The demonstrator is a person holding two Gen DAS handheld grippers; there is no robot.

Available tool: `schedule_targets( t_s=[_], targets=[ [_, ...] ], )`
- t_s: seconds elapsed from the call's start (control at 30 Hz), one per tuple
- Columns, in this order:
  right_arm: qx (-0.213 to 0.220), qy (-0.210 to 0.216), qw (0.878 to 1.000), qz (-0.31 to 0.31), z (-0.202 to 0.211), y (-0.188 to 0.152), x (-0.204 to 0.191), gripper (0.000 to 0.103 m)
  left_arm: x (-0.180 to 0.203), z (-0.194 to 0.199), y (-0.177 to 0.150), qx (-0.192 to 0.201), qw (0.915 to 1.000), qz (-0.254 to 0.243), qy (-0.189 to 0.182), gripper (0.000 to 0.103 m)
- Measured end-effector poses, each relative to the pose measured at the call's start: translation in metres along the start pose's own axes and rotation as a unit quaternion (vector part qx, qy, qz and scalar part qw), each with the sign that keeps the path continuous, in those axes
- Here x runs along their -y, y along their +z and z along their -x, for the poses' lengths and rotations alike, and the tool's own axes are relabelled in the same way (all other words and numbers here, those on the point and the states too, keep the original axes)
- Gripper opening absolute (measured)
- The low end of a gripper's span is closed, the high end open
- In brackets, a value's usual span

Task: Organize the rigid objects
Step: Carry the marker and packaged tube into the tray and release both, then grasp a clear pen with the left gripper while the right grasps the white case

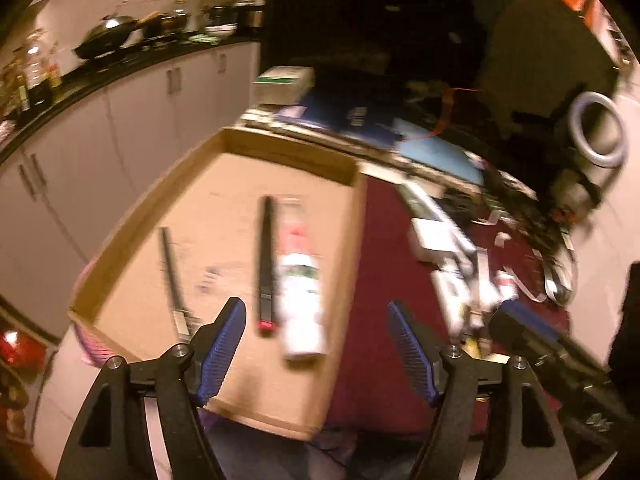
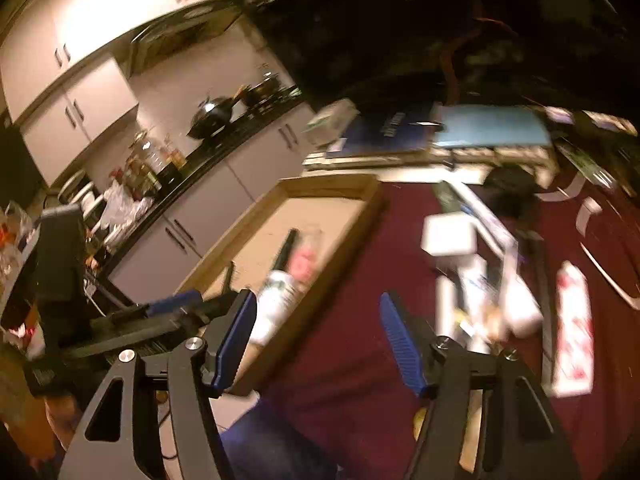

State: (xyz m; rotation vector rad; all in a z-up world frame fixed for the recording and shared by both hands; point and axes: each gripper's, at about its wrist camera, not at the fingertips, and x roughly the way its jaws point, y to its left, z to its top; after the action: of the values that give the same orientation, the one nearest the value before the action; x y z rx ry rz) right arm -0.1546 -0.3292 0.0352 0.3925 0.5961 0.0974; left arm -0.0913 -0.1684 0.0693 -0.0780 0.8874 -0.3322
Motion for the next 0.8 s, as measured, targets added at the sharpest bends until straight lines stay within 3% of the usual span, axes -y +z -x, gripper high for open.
schedule_targets(
  t_s=[0.13, 0.33, 0.57, 0.8],
  targets=[
    [0.016, -0.03, 0.999, -0.036, 0.03, -0.024, 0.035, 0.067, 0.033, 0.0, -0.007, -0.012, 0.9987, -0.031, -0.039, 0.079],
    [0.019, -0.074, 0.995, -0.07, 0.052, -0.041, 0.063, 0.068, 0.062, 0.001, -0.015, -0.019, 0.9962, -0.067, -0.053, 0.079],
    [0.004, -0.089, 0.995, -0.045, 0.052, -0.053, 0.068, 0.069, 0.064, -0.008, -0.022, -0.037, 0.9952, -0.07, -0.058, 0.079],
    [-0.025, -0.125, 0.99, -0.054, 0.037, -0.057, 0.076, 0.076, 0.064, -0.02, -0.024, -0.052, 0.9947, -0.066, -0.06, 0.08]
  ],
)
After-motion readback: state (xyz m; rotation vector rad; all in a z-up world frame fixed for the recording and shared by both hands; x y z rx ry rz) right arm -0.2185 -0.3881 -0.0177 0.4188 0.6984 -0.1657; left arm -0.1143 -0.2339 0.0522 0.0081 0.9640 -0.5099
